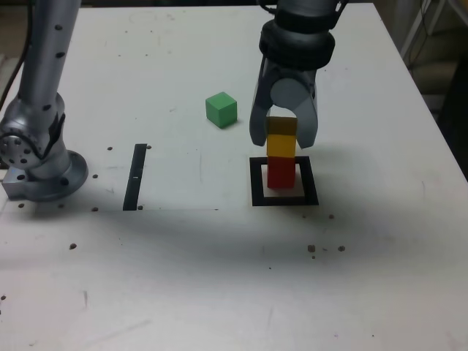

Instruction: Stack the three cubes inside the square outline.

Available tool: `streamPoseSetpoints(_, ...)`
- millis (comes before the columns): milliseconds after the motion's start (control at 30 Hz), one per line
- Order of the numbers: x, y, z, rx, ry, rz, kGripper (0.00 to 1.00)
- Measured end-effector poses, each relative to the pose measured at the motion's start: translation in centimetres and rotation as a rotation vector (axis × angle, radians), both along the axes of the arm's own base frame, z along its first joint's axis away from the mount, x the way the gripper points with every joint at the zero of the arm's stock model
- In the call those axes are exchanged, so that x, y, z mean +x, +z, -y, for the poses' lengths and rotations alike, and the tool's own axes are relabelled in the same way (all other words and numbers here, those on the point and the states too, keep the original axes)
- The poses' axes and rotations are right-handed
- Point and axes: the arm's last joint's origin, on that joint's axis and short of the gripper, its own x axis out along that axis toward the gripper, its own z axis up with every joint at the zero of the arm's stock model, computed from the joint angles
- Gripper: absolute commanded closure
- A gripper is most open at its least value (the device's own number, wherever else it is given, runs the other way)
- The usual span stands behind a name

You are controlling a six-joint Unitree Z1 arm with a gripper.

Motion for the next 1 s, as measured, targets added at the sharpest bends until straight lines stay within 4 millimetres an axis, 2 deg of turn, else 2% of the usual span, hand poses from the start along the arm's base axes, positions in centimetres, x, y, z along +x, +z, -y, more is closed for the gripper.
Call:
streamPoseSetpoints(533,0.6,-1.3,-0.3,-0.014,-0.002,-0.007,0.7)
streamPoseSetpoints(600,0.7,-1.5,-0.3,-0.017,-0.002,-0.01,0.67)
streamPoseSetpoints(667,0.7,-1.7,-0.3,-0.021,-0.002,-0.014,0.55)
streamPoseSetpoints(833,0.6,-1.9,-0.3,-0.029,-0.001,-0.023,0.12)
streamPoseSetpoints(900,0.5,-2.1,-0.3,-0.033,0.0,-0.028,0.05)
streamPoseSetpoints(1000,0.5,-2.1,-0.4,-0.036,0.002,-0.03,0.02)
